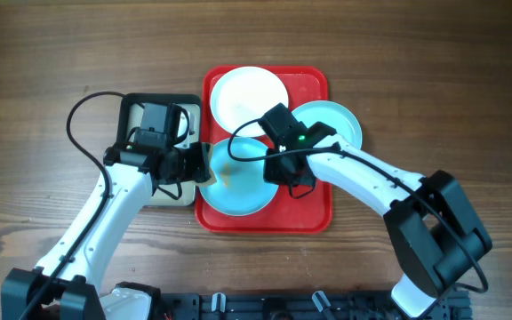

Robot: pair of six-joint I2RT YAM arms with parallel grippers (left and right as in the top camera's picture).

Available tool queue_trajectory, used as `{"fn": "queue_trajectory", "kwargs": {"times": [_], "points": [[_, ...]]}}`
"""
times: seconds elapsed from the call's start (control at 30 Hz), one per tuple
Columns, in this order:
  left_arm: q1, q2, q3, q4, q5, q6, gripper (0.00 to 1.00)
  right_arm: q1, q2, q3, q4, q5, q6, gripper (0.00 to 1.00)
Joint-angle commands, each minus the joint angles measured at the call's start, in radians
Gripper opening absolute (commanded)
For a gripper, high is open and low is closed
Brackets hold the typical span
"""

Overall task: Clean dirty plates on tray and stack at the side
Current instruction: 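Move the sponge with the left gripper over the held light-blue plate, then scrub the light-blue plate surface with the sponge in the left gripper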

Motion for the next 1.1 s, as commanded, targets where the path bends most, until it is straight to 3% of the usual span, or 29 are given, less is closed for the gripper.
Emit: {"fn": "queue_trajectory", "kwargs": {"times": [0.0,0.33,1.07], "points": [[-0.016,0.000,0.019,0.001,0.003,-0.022,0.04,0.013,0.023,-0.028,0.032,0.014,0.028,0.04],[-0.167,0.022,0.018,0.029,-0.218,-0.092,0.04,0.013,0.023,-0.029,0.040,0.014,0.024,0.04],[-0.173,0.326,0.018,0.129,-0.195,-0.087,0.04,0.013,0.023,-0.029,0.043,0.001,0.024,0.04]]}}
